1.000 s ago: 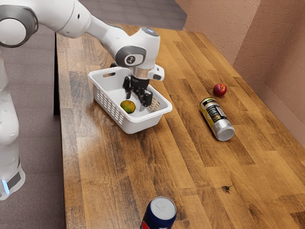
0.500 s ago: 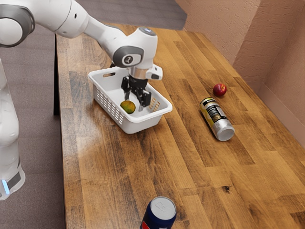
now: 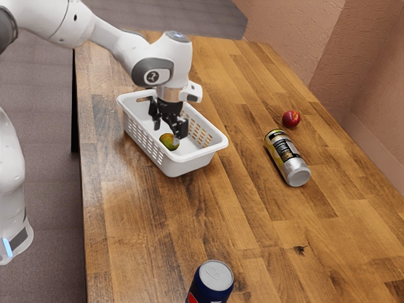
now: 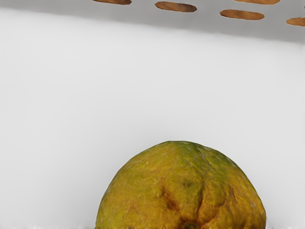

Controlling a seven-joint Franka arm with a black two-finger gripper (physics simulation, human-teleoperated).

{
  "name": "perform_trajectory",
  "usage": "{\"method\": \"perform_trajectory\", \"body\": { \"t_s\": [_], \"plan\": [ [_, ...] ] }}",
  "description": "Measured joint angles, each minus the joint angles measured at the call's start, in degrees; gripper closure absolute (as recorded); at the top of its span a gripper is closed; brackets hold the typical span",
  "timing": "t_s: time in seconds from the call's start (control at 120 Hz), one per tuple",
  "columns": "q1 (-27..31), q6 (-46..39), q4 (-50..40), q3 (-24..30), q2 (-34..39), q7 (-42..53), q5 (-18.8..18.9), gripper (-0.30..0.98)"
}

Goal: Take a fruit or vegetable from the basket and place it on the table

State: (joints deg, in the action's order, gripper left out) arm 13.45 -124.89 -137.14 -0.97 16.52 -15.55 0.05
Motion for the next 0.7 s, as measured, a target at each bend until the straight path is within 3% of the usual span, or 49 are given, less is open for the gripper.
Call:
{"method": "perform_trajectory", "body": {
  "t_s": [0.5, 0.592, 0.7],
  "plan": [
    [-1.89, -3.17, 0.52, 0.09, -4.21, -0.11, -0.57, 0.02],
    [-1.93, -3.52, 0.53, 0.09, -4.3, -0.11, -0.48, 0.09],
    [-1.92, -3.77, 0.67, 0.09, -4.27, -0.1, -0.04, 0.27]
  ]
}}
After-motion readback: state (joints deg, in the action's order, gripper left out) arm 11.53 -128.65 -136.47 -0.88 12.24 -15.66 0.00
